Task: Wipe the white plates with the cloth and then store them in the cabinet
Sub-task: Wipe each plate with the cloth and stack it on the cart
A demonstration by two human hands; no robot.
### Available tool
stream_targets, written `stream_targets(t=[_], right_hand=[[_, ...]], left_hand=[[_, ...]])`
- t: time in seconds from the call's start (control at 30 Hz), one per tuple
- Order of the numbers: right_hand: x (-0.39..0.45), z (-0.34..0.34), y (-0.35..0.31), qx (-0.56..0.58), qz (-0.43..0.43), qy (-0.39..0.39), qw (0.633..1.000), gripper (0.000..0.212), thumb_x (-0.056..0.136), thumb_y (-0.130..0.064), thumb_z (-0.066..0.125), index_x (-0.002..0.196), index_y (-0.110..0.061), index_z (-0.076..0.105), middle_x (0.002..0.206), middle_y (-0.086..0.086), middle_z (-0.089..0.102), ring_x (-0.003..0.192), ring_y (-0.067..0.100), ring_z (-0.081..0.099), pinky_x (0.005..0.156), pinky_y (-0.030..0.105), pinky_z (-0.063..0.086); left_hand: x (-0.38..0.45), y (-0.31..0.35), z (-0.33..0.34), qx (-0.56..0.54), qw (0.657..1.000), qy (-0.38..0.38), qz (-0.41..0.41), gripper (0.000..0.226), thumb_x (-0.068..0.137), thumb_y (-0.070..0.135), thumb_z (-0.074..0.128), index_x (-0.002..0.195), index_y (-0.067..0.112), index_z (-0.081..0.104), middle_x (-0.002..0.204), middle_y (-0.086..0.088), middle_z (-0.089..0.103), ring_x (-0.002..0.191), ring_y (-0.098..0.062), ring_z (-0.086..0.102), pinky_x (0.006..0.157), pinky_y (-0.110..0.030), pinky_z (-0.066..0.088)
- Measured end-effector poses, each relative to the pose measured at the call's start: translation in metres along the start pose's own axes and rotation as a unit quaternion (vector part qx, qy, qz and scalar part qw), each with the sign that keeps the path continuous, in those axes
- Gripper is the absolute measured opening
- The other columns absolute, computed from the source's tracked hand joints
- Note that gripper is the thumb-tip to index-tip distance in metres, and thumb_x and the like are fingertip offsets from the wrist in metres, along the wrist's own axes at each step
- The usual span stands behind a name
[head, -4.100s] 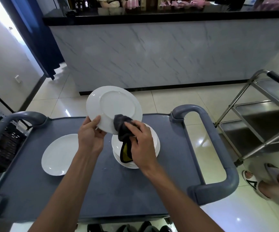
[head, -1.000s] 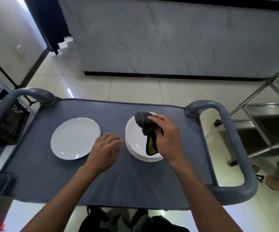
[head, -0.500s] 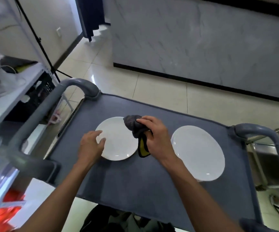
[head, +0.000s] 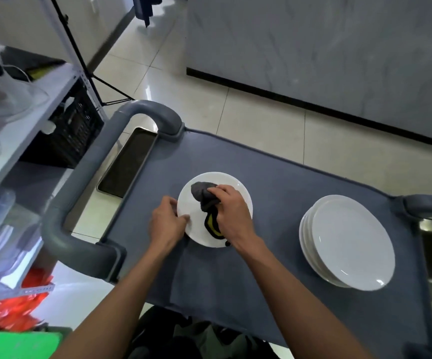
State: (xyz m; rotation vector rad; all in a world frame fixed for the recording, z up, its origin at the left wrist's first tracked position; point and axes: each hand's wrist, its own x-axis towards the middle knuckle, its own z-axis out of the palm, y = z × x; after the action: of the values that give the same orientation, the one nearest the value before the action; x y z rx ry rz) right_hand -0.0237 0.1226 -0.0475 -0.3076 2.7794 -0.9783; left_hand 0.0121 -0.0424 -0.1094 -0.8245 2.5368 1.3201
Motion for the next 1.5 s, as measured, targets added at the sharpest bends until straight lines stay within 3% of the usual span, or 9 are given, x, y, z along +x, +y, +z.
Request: stream_targets(t=[0.23,0.43,0.5,0.63,0.7,0.87,1.07,1.27,1.5], right_hand=[[-0.007,0.007,0.007,-0.098,-0.011,-0.061,0.993,0.052,0.09,-0.014,0.061,0.142,-0.019,0.052,0.145,0.002,0.049,0.133,0.025,0.044,0.106,0.044,0.038],[-0.021,0.007,0.019,-0.157,-0.04,-0.097,0.982,0.073,0.092,-0.023,0.062,0.156,-0.023,0.027,0.161,0.006,0.024,0.148,0.026,0.021,0.117,0.044,0.024],[-0.023,0.006,0.022,-0.152,-0.051,-0.08,0.984,0.073,0.093,-0.022,0.062,0.156,-0.024,0.027,0.161,0.008,0.025,0.147,0.027,0.023,0.117,0.043,0.026],[-0.024,0.008,0.024,-0.147,-0.059,-0.065,0.985,0.07,0.093,-0.021,0.062,0.155,-0.029,0.03,0.161,0.009,0.027,0.146,0.029,0.026,0.117,0.044,0.027],[-0.024,0.01,0.025,-0.142,-0.056,-0.054,0.987,0.069,0.093,-0.02,0.063,0.154,-0.029,0.033,0.16,0.009,0.028,0.145,0.03,0.028,0.115,0.046,0.03],[-0.027,0.014,0.023,-0.123,-0.046,-0.026,0.991,0.073,0.087,-0.011,0.066,0.152,-0.024,0.038,0.157,0.013,0.033,0.141,0.033,0.034,0.111,0.051,0.034],[-0.034,0.019,0.019,-0.127,-0.042,-0.003,0.991,0.082,0.08,0.005,0.06,0.153,-0.021,0.036,0.156,0.016,0.034,0.138,0.037,0.037,0.11,0.051,0.035],[-0.036,0.015,0.01,-0.106,-0.061,0.023,0.992,0.079,0.079,0.007,0.06,0.151,-0.02,0.042,0.153,0.016,0.039,0.133,0.037,0.042,0.101,0.052,0.041],[-0.027,-0.026,0.007,-0.136,-0.091,0.085,0.983,0.071,0.079,0.002,0.062,0.145,-0.023,0.05,0.15,0.013,0.045,0.127,0.036,0.047,0.089,0.051,0.045]], left_hand=[[0.008,0.0,-0.001,-0.032,0.998,-0.014,-0.049,0.026,0.071,0.023,0.077,0.083,0.03,0.054,0.082,0.012,0.064,0.087,-0.021,0.066,0.075,-0.037,0.054],[0.013,0.008,-0.006,-0.087,0.992,-0.075,-0.055,0.018,0.069,0.016,0.068,0.084,0.026,0.065,0.083,0.002,0.073,0.068,-0.023,0.072,0.062,-0.047,0.062],[0.014,0.012,-0.008,-0.1,0.989,-0.095,-0.05,0.019,0.072,0.012,0.068,0.086,0.024,0.065,0.084,-0.001,0.073,0.067,-0.023,0.073,0.059,-0.047,0.063],[0.012,0.018,-0.011,-0.157,0.976,-0.137,-0.058,0.02,0.082,0.001,0.061,0.097,0.013,0.058,0.098,-0.01,0.07,0.079,-0.025,0.072,0.048,-0.037,0.059],[0.01,0.02,-0.011,-0.21,0.96,-0.166,-0.076,0.022,0.088,-0.004,0.056,0.102,0.012,0.053,0.108,-0.013,0.066,0.088,-0.028,0.07,0.05,-0.035,0.057],[0.012,0.022,-0.016,-0.278,0.933,-0.209,-0.089,0.031,0.09,-0.006,0.055,0.107,0.019,0.055,0.11,-0.011,0.066,0.085,-0.029,0.072,0.055,-0.042,0.059],[0.011,0.028,-0.02,-0.294,0.921,-0.251,-0.054,0.058,0.086,-0.017,0.047,0.115,0.029,0.067,0.109,-0.011,0.073,0.094,-0.036,0.073,0.071,-0.064,0.059],[0.0,0.042,-0.024,-0.28,0.918,-0.28,-0.027,0.058,0.085,-0.022,0.052,0.12,0.023,0.067,0.105,-0.019,0.071,0.086,-0.031,0.074,0.062,-0.045,0.061],[-0.016,0.075,-0.023,-0.288,0.923,-0.254,0.01,0.057,0.085,-0.022,0.055,0.122,0.018,0.069,0.096,-0.012,0.075,0.086,-0.032,0.074,0.062,-0.047,0.061]])
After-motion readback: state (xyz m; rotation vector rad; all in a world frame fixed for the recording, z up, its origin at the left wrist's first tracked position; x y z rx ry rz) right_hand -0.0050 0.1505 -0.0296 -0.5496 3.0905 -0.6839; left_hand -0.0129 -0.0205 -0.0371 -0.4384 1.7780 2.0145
